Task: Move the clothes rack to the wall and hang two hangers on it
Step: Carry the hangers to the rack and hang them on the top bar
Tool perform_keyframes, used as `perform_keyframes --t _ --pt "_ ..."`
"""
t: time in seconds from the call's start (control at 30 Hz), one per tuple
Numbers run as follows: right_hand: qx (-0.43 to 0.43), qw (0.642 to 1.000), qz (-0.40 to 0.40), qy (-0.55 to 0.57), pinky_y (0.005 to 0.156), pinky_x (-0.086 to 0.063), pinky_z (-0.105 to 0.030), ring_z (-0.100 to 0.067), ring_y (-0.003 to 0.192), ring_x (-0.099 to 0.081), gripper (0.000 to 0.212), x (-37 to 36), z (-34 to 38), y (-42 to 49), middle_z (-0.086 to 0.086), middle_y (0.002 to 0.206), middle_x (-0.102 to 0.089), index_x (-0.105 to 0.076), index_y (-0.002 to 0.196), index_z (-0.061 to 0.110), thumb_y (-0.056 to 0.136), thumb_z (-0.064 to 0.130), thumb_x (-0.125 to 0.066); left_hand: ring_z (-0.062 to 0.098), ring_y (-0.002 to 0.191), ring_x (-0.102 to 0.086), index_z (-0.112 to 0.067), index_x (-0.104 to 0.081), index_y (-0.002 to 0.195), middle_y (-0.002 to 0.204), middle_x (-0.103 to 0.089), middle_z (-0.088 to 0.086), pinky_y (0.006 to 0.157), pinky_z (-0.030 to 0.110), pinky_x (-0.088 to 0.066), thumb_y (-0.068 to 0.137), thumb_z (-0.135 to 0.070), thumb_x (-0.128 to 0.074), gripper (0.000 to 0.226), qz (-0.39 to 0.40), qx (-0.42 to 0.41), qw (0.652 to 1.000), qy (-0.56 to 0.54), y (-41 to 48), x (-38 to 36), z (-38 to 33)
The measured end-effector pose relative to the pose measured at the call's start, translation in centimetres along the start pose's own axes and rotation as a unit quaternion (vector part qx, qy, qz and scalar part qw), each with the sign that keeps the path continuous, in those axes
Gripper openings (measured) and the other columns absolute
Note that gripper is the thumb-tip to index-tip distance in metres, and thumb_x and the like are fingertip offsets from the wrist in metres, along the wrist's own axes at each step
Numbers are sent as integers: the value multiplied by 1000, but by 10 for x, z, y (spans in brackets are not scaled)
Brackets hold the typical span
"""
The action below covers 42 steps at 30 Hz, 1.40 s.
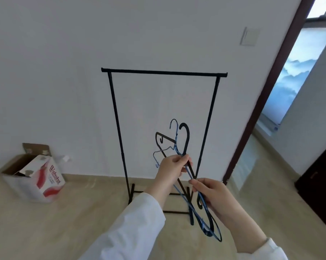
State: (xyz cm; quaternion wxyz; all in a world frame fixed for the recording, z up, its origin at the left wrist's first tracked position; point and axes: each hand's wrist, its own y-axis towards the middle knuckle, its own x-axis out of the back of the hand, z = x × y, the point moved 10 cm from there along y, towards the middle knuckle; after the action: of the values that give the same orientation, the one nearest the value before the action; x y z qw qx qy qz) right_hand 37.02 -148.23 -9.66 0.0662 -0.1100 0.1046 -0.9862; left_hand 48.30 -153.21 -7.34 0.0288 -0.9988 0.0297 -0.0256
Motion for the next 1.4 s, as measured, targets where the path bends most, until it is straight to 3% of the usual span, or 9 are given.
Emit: perform_keyframes --t 0.13,0.33,0.53,0.8,0.97,1.1,1.17,1.27,1.4 --pt "15 1000 4 -15 45 -33 -18 -6 39 -32 28 -2 27 53 5 47 -39 -67 84 5 84 32 -58 2 66 -56 -21 -61 79 73 -63 -12 59 16 -41 91 -27 -45 22 -26 -16 1000 -1 53 20 -15" --pt "47 998 22 -20 45 -32 -18 -8 41 -30 29 11 65 138 9 43 -34 -66 79 5 84 32 -57 1 66 -56 -15 -63 88 73 -63 -12 46 0 -39 91 -27 -46 22 -54 -54 997 -4 135 36 -47" --pt "77 996 43 -15 51 -34 -20 -13 51 -32 34 39 117 229 -13 74 -37 -64 90 -3 84 30 -59 3 65 -56 -17 -64 88 73 -64 -13 62 16 -43 90 -29 -47 21 -89 -58 994 -16 224 40 -85" --pt "97 991 69 -56 51 -37 -19 -14 54 -34 34 60 162 328 -11 77 -41 -65 90 1 83 33 -59 4 69 -57 -27 -61 77 74 -64 -15 65 18 -44 91 -31 -46 21 -125 -81 989 -11 318 52 -116" --pt "101 990 76 -65 48 -35 -17 -10 48 -31 34 58 176 364 -11 77 -40 -66 89 2 84 34 -57 4 71 -57 -25 -62 82 76 -64 -16 66 19 -44 90 -31 -46 19 -129 -81 988 -11 355 64 -120" --pt "98 990 73 -68 49 -36 -18 -10 48 -32 30 61 181 382 -17 75 -45 -69 82 7 85 33 -55 4 71 -57 -28 -61 74 76 -65 -15 67 19 -44 90 -31 -47 21 -120 -75 990 -16 377 68 -117" --pt "93 991 70 -72 52 -37 -21 -10 47 -32 28 63 183 393 -29 87 -59 -68 68 13 85 31 -56 4 70 -57 -28 -61 70 77 -65 -13 69 21 -45 89 -30 -48 23 -120 -70 990 -12 388 68 -115" --pt "87 991 65 -78 55 -36 -24 -8 42 -33 34 66 184 406 -27 114 -61 -68 54 24 86 28 -56 3 70 -58 -29 -60 67 76 -64 -14 68 20 -45 89 -30 -48 25 -124 -60 990 -9 399 70 -108" --pt "83 991 67 -82 52 -38 -21 -3 36 -35 39 66 182 421 -20 115 -64 -69 51 33 87 27 -55 1 68 -58 -30 -60 66 75 -63 -16 68 19 -45 89 -30 -49 25 -130 -53 990 -8 415 73 -101"
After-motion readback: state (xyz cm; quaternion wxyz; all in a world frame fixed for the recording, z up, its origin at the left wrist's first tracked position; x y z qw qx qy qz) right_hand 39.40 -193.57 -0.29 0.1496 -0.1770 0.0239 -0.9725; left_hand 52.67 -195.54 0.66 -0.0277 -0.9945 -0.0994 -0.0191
